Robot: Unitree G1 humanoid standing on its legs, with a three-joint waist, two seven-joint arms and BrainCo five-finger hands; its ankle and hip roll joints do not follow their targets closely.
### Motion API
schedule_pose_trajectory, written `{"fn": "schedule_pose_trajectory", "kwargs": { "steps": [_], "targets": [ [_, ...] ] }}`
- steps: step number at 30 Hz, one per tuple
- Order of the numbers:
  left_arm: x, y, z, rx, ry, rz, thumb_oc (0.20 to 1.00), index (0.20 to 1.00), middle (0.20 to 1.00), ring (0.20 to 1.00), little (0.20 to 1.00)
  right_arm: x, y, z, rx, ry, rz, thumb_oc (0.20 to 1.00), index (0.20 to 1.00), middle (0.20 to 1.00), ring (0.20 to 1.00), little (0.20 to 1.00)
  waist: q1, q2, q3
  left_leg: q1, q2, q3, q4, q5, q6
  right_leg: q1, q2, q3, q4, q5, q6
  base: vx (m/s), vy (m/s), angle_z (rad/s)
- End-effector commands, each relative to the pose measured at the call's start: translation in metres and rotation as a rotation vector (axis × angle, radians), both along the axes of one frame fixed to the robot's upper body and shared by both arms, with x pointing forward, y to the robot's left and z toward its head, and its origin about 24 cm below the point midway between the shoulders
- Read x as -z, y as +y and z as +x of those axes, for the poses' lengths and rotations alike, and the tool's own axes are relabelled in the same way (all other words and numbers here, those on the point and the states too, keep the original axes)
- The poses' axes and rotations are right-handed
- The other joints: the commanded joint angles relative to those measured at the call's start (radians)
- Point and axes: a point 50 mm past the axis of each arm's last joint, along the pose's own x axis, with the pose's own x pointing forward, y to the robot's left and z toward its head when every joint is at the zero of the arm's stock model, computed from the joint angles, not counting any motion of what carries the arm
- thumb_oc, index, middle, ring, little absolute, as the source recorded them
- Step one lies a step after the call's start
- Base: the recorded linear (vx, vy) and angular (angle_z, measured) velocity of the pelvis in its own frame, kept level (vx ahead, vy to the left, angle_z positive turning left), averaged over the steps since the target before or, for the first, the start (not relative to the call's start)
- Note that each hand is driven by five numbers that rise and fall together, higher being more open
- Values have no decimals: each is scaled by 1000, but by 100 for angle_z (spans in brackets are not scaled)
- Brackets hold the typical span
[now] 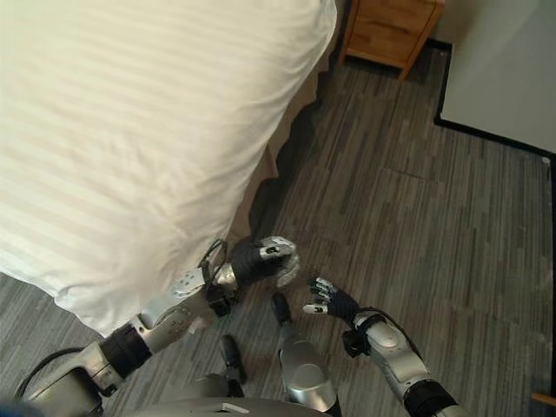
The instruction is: Making the bed.
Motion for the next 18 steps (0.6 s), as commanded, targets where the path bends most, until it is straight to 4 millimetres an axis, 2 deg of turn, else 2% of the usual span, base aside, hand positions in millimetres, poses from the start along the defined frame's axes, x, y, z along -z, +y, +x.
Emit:
{"fn": "schedule_pose_trajectory", "kwargs": {
  "steps": [1,2,6,9,10,11,12,17,18],
  "targets": [
    [-4,29,1,-87,-22,-46,200,200,200,200,200,-3,1,-3,-12,-40,30,1000,1000,1000,1000,1000,22,-26,-38,-2,-15,-50,13,18,-26,39,-50,30,28,-30,78,0,14,10],
    [2,46,-1,-155,-1,-42,200,200,200,200,200,-2,-2,-5,-14,-36,14,1000,1000,1000,1000,1000,31,-25,-41,0,-17,-53,13,18,-25,42,-52,27,28,-31,78,5,6,6],
    [22,84,-13,-315,85,-44,200,200,200,200,200,2,-12,-15,15,-11,4,1000,1000,1000,1000,1000,49,-25,-49,5,-20,-68,13,22,-26,61,-57,11,26,-38,75,2,0,11],
    [34,106,-22,-422,133,-33,200,200,200,200,200,4,-17,-19,27,0,-7,1000,1000,1000,1000,1000,65,-26,-51,5,-23,-81,13,24,-27,70,-60,-4,25,-41,73,-4,2,8],
    [34,106,-22,-422,134,-33,200,200,200,200,200,4,-17,-19,27,0,-7,1000,1000,1000,1000,1000,65,-26,-51,5,-23,-81,13,24,-27,70,-60,-4,25,-41,73,-9,11,8],
    [42,125,-29,-522,159,-4,200,200,200,200,200,4,-20,-21,29,-1,-14,1000,1000,1000,1000,1000,79,-28,-51,6,-23,-94,13,27,-26,77,-64,-16,25,-44,73,-6,9,10],
    [42,125,-29,-522,159,-4,200,200,200,200,200,4,-20,-21,29,-1,-14,1000,1000,1000,1000,1000,78,-28,-51,6,-24,-95,13,27,-26,77,-64,-16,25,-44,73,-10,13,10],
    [65,157,-37,-772,258,-20,200,200,200,200,200,3,-20,-21,37,-7,-8,1000,1000,1000,1000,1000,105,-44,-40,-5,-26,-127,13,36,-27,82,-71,-42,31,-50,73,-21,4,20],
    [65,157,-37,-772,258,-20,200,200,200,200,200,3,-20,-21,37,-7,-8,1000,1000,1000,1000,1000,105,-44,-40,-5,-26,-127,13,36,-27,82,-71,-43,31,-50,73,-26,-7,22]
  ]
}}
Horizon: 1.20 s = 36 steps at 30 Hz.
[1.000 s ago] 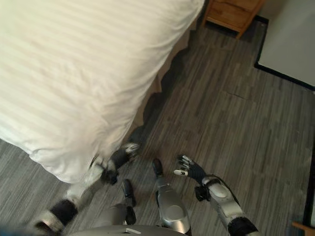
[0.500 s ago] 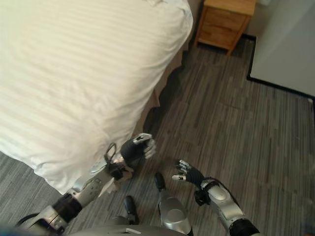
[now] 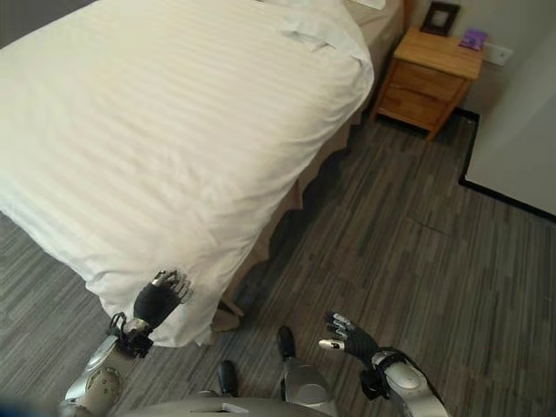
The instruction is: Making the bed.
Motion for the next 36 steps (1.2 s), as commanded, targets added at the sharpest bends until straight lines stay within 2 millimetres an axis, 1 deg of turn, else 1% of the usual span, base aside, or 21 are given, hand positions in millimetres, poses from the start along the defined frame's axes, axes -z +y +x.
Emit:
{"fn": "schedule_pose_trajectory", "kwargs": {
  "steps": [1,2,3,4,6,7,9,10,11,12,15,19,21,22,29,32,33,34,35,36],
  "targets": [
    [-23,14,28,-79,-128,28,200,200,200,200,200,-17,5,26,-40,-130,14,1000,1000,1000,1000,1000,17,-32,41,2,-19,-50,13,30,-37,52,-50,28,32,-41,73,-21,-5,21],
    [-19,18,28,-106,-112,27,200,200,200,200,200,-17,5,26,-44,-126,5,1000,1000,1000,1000,1000,19,-37,43,-1,-17,-53,13,31,-38,54,-51,22,30,-41,73,-47,-9,31],
    [-18,28,35,-186,-104,34,200,200,200,200,200,-18,6,28,-43,-137,6,1000,1000,1000,1000,1000,26,-52,51,-12,-14,-63,13,37,-41,52,-50,14,29,-41,73,-38,-7,28],
    [-18,28,35,-187,-105,34,200,200,200,200,200,-18,6,28,-43,-137,6,1000,1000,1000,1000,1000,25,-52,51,-12,-15,-64,13,37,-41,52,-50,13,29,-41,73,-35,-11,18],
    [-20,33,39,-224,-113,33,200,200,200,200,200,-19,8,31,-42,-145,15,1000,1000,1000,1000,1000,26,-63,55,-19,-13,-67,13,39,-42,48,-48,10,28,-41,73,-15,0,13],
    [-24,37,44,-243,-132,44,200,200,200,200,200,-20,10,33,-42,-149,21,1000,1000,1000,1000,1000,28,-72,57,-24,-10,-66,13,38,-43,45,-46,10,27,-40,74,-7,7,17],
    [-26,39,47,-244,-137,54,200,200,200,200,200,-20,11,33,-47,-149,21,1000,1000,1000,1000,1000,27,-78,59,-27,-8,-66,13,39,-43,43,-46,12,26,-38,75,-3,2,5],
    [-32,43,53,-248,-157,71,200,200,200,200,200,-20,14,35,-59,-150,21,1000,1000,1000,1000,1000,27,-86,62,-34,-7,-66,13,40,-42,36,-44,16,26,-37,75,0,0,0],
    [-40,41,58,-244,-192,79,200,200,200,200,200,-21,14,36,-67,-155,19,1000,1000,1000,1000,1000,28,-89,63,-37,-7,-68,13,40,-42,33,-44,18,27,-36,75,0,0,0],
    [-40,41,58,-244,-192,79,200,200,200,200,200,-21,14,36,-67,-155,19,1000,1000,1000,1000,1000,28,-89,63,-37,-7,-68,13,41,-42,33,-44,18,27,-36,75,0,0,0],
    [-54,47,71,-254,-234,113,200,200,200,200,200,-22,17,39,-88,-162,10,1000,1000,1000,1000,1000,24,-95,67,-43,-6,-70,13,43,-42,27,-45,22,28,-35,76,0,0,0],
    [-80,55,86,-299,-331,121,200,200,200,200,200,-25,23,45,-96,-188,22,1000,1000,1000,1000,1000,16,-111,75,-54,-3,-65,13,42,-41,12,-43,32,30,-30,78,0,0,0],
    [-82,57,87,-308,-340,125,200,200,200,200,200,-25,24,45,-98,-189,23,1000,1000,1000,1000,1000,16,-114,76,-56,-3,-63,13,42,-42,9,-43,34,29,-29,78,4,9,-2],
    [-89,55,88,-308,-373,123,200,200,200,200,200,-26,24,46,-95,-192,22,1000,1000,1000,1000,1000,17,-115,77,-58,-3,-64,13,42,-41,9,-44,34,27,-29,78,7,24,-4],
    [-84,65,86,-352,-344,126,200,200,200,200,200,-24,26,47,-102,-184,20,1000,1000,1000,1000,1000,19,-123,85,-66,-3,-65,13,44,-40,0,-44,41,25,-29,80,0,0,0],
    [-89,65,85,-382,-378,102,200,200,200,200,200,-25,28,49,-103,-190,23,1000,1000,1000,1000,1000,24,-124,94,-70,-5,-69,13,44,-39,-1,-45,40,25,-30,79,0,0,0],
    [-84,71,83,-414,-349,93,200,200,200,200,200,-25,29,50,-108,-192,27,1000,1000,1000,1000,1000,24,-129,98,-72,-4,-69,13,44,-40,-4,-44,40,25,-30,79,0,0,0],
    [-85,76,82,-446,-353,86,200,200,200,200,200,-27,29,52,-103,-200,33,1000,1000,1000,1000,1000,26,-133,101,-74,-5,-68,13,45,-40,-6,-43,39,25,-30,79,0,0,0],
    [-95,77,85,-492,-403,56,200,200,200,200,200,-27,30,52,-90,-206,43,1000,1000,1000,1000,1000,29,-142,110,-83,-3,-71,13,47,-41,-13,-40,39,26,-28,78,0,0,0],
    [-95,77,85,-492,-403,56,200,200,200,200,200,-27,30,52,-91,-206,43,1000,1000,1000,1000,1000,29,-142,110,-83,-3,-71,13,48,-41,-14,-40,39,26,-28,78,-34,-29,-2]
  ]
}}
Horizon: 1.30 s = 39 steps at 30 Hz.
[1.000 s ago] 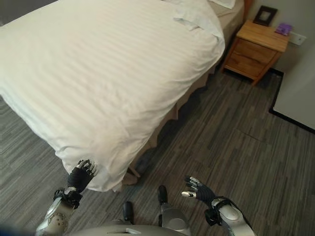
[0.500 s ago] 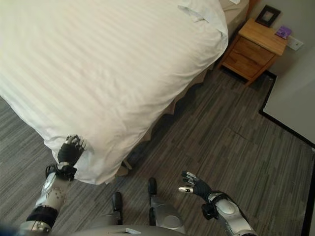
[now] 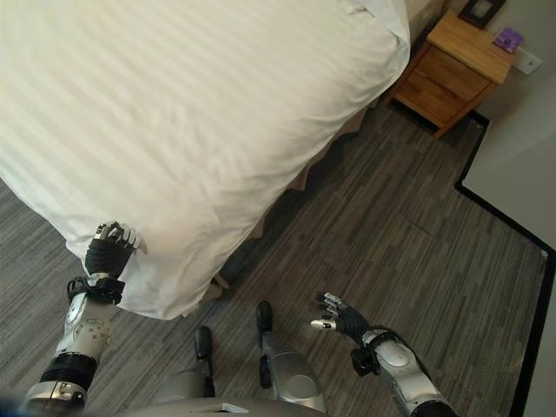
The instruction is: Making the bed.
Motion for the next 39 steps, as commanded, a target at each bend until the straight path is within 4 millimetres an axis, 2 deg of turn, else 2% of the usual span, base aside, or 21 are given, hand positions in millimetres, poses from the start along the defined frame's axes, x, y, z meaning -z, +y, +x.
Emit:
{"fn": "schedule_pose_trajectory", "kwargs": {
  "steps": [1,3,4,7,12,15,21,24,25,28,29,31,32,35,37,38,39],
  "targets": [
    [-42,20,15,-110,-191,11,200,200,200,200,200,-13,12,17,-32,-96,18,1000,1000,1000,1000,1000,14,-18,21,-10,0,-26,12,25,-29,43,-34,75,26,-26,74,0,0,0],
    [-48,27,16,-150,-218,-5,200,200,200,200,200,-13,12,18,-27,-102,15,1000,1000,1000,1000,1000,16,-29,29,-19,3,-26,12,27,-30,37,-31,74,25,-22,75,-24,-42,4],
    [-48,41,14,-213,-211,-20,200,200,200,200,200,-13,9,18,-10,-102,7,1000,1000,1000,1000,1000,14,-42,35,-28,6,-24,12,29,-33,28,-28,76,23,-20,75,-12,-36,0],
    [-47,49,12,-260,-206,-38,200,200,200,200,200,-13,8,19,9,-103,11,1000,1000,1000,1000,1000,14,-51,41,-37,8,-23,12,31,-34,19,-24,78,21,-17,75,-4,-12,-1],
    [-25,70,-5,-387,-106,-84,200,200,200,200,200,-13,15,23,6,-109,36,1000,1000,1000,1000,1000,18,-77,64,-52,18,-17,12,34,-38,1,-13,84,20,-14,74,-2,-15,-3],
    [-22,76,-8,-413,-69,-79,200,200,200,200,200,-15,18,25,-4,-117,42,1000,1000,1000,1000,1000,19,-88,75,-58,23,-15,12,36,-40,-7,-8,86,21,-11,73,-26,-30,-4],
    [-21,87,-8,-458,11,-43,200,200,200,200,200,-19,28,36,-14,-141,63,1000,1000,1000,1000,1000,17,-134,113,-86,39,-10,12,46,-44,-39,14,93,20,5,73,-43,-47,-5],
    [-19,99,-12,-522,96,-18,200,200,200,200,200,-23,35,42,-19,-162,75,1000,1000,1000,1000,1000,8,-164,131,-101,49,-5,12,50,-48,-57,27,100,18,16,75,-42,-61,-6],
    [-12,105,-19,-562,179,-7,200,200,200,200,200,-23,39,45,-19,-162,83,1000,1000,1000,1000,1000,5,-176,136,-104,54,0,12,52,-50,-63,32,103,18,20,76,-26,-40,-6],
    [-4,111,-28,-592,284,31,200,200,200,200,200,-25,44,49,-16,-173,93,1000,1000,1000,1000,1000,0,-189,145,-109,59,8,12,54,-51,-71,40,109,17,25,78,-26,-16,-13],
    [10,115,-44,-629,418,69,200,200,200,200,200,-26,48,52,-15,-178,89,1000,1000,1000,1000,1000,1,-200,155,-112,65,16,12,55,-52,-77,45,115,16,31,79,-22,-5,-18],
    [28,115,-63,-636,556,101,200,200,200,200,200,-26,48,54,-10,-178,81,1000,1000,1000,1000,1000,2,-207,162,-112,68,21,12,56,-53,-80,50,122,14,34,79,-18,-6,-14],
    [32,115,-69,-646,586,106,200,200,200,200,200,-26,49,55,-9,-181,83,1000,1000,1000,1000,1000,4,-211,165,-109,69,25,12,55,-53,-81,51,124,14,35,79,-5,-6,-14],
    [58,109,-101,-681,723,81,200,200,200,200,200,-23,51,51,-6,-167,93,1000,1000,1000,1000,1000,13,-215,168,-100,69,30,12,52,-51,-79,55,133,14,35,79,1,-5,-8],
    [71,104,-121,-710,783,54,200,200,200,200,200,-19,50,46,-7,-143,91,1000,1000,1000,1000,1000,21,-209,167,-90,66,32,12,49,-49,-72,55,137,14,32,76,7,3,-17],
    [83,98,-136,-745,816,12,200,200,200,200,200,-16,49,41,0,-128,94,1000,1000,1000,1000,1000,30,-198,163,-83,62,30,12,47,-46,-63,50,132,14,27,74,7,-1,-19],
    [87,95,-143,-764,829,-8,200,200,200,200,200,-14,48,39,4,-118,94,1000,1000,1000,1000,1000,36,-189,161,-81,60,29,12,46,-44,-60,47,129,14,25,73,9,-3,-9]
  ]
}}
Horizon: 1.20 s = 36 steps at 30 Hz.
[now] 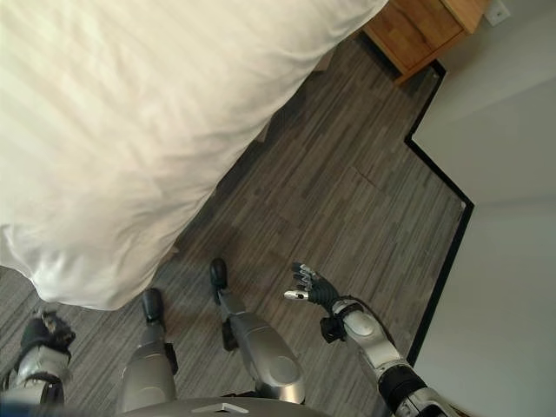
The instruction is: Making the bed.
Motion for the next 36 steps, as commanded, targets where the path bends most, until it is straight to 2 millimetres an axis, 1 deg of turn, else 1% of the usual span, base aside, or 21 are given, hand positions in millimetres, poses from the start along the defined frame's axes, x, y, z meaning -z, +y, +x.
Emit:
{"fn": "schedule_pose_trajectory", "kwargs": {
  "steps": [1,4,5,8,11,12,13,17,19,20,21,24,26,28,29,30,31,32,34,35,36],
  "targets": [
    [2,12,-34,-136,42,26,200,200,200,200,200,0,3,-4,6,-2,38,1000,1000,1000,1000,1000,44,12,-2,-29,-4,-54,-19,70,4,19,-31,39,13,-8,70,0,0,0],
    [6,11,-49,-191,62,24,200,200,200,200,200,5,0,-11,12,23,27,1000,1000,1000,1000,1000,54,36,-14,-20,-10,-61,-19,67,6,32,-40,29,13,-12,70,23,3,12],
    [2,15,-58,-311,27,63,200,200,200,200,200,11,-2,-18,21,44,6,1000,1000,1000,1000,1000,72,68,-33,-3,-17,-69,-19,57,9,53,-48,19,14,-24,69,37,8,12],
    [-5,23,-74,-451,15,140,200,200,200,200,200,19,-11,-27,51,75,-28,1000,1000,1000,1000,1000,96,113,-72,14,-33,-80,-19,57,12,82,-66,-2,13,-34,68,47,18,10],
    [-21,33,-78,-549,-61,240,200,200,200,200,200,28,-22,-40,71,118,-60,1000,1000,1000,1000,1000,118,155,-117,47,-48,-98,-19,50,19,126,-83,-20,15,-54,68,82,27,29],
    [-37,40,-79,-583,-143,322,200,200,200,200,200,36,-32,-53,90,162,-92,1000,1000,1000,1000,1000,133,184,-145,67,-59,-117,-19,44,23,157,-95,-36,18,-70,67,68,21,26],
    [-36,39,-79,-583,-139,323,200,200,200,200,200,36,-33,-54,90,164,-94,1000,1000,1000,1000,1000,130,186,-145,69,-60,-120,-19,44,23,161,-95,-39,17,-72,67,77,22,36],
    [-79,48,-71,-560,-309,507,200,200,200,200,200,47,-53,-80,140,236,-151,1000,1000,1000,1000,1000,146,232,-213,108,-80,-171,-19,39,28,223,-114,-80,24,-99,68,69,1,41],
    [-84,43,-66,-494,-332,533,200,200,200,200,200,49,-60,-86,155,251,-174,1000,1000,1000,1000,1000,148,246,-243,121,-87,-190,-19,37,29,247,-120,-95,20,-105,67,48,7,35],
    [-88,40,-59,-422,-368,536,373,373,373,373,373,48,-64,-88,167,250,-179,1000,1000,1000,1000,1000,149,249,-254,125,-88,-196,-19,38,29,257,-122,-102,19,-107,68,18,-3,32],
    [-91,35,-54,-345,-386,548,1000,1000,1000,1000,1000,47,-69,-90,178,253,-189,1000,1000,1000,1000,1000,149,255,-266,133,-90,-205,-19,38,29,268,-124,-111,17,-108,69,23,-2,28],
    [-71,12,-19,74,-340,429,1000,1000,1000,1000,1000,30,-77,-69,201,165,-167,1000,1000,1000,1000,1000,128,273,-305,144,-94,-207,-19,42,35,285,-131,-119,14,-105,74,-19,15,17],
    [-68,3,-9,141,-362,389,1000,1000,1000,1000,1000,27,-76,-66,199,151,-162,1000,1000,1000,1000,1000,124,279,-312,148,-95,-204,-19,40,37,287,-131,-117,14,-103,74,-10,39,15],
    [-62,-33,26,437,-379,317,1000,1000,1000,1000,1000,15,-73,-49,178,86,-155,1000,1000,1000,1000,1000,91,292,-333,160,-95,-178,-19,37,43,287,-133,-99,16,-94,78,-28,59,0],
    [-62,-33,26,437,-379,317,1000,1000,1000,1000,1000,15,-73,-49,178,86,-155,1000,1000,1000,1000,1000,91,292,-333,160,-95,-178,-19,37,43,287,-133,-99,16,-94,78,-32,48,-10],
    [-66,-48,40,576,-381,336,1000,1000,1000,1000,1000,10,-71,-42,178,56,-144,1000,1000,1000,1000,1000,79,295,-333,171,-93,-162,-19,32,45,291,-133,-88,18,-93,80,-13,19,-22],
    [-66,-48,40,576,-381,336,1000,1000,1000,1000,1000,9,-71,-42,178,55,-144,1000,1000,1000,1000,1000,79,295,-335,168,-93,-162,-19,34,45,287,-133,-88,18,-91,80,-38,49,-32],
    [-73,-75,56,717,-458,309,1000,1000,1000,1000,1000,5,-70,-38,194,30,-129,1000,1000,1000,1000,1000,59,297,-342,174,-92,-136,-19,30,47,282,-133,-71,18,-83,83,-29,50,-34],
    [-70,-110,73,816,-545,188,1000,1000,1000,1000,1000,4,-65,-35,215,13,-99,1000,1000,1000,1000,1000,34,297,-347,180,-91,-93,-19,26,48,268,-130,-41,13,-63,94,-54,51,-41],
    [-77,-123,78,946,-538,240,1000,1000,1000,1000,1000,0,-64,-31,220,-10,-97,1000,1000,1000,1000,1000,21,295,-345,178,-88,-49,-19,21,52,238,-126,-12,11,-22,114,-102,35,-48],
    [-85,-130,81,1025,-543,287,1000,1000,1000,1000,1000,-7,-62,-27,215,-49,-94,1000,1000,1000,1000,1000,8,297,-341,179,-75,-1,-19,17,52,210,-113,26,11,-11,122,-105,15,-120]
  ]
}}
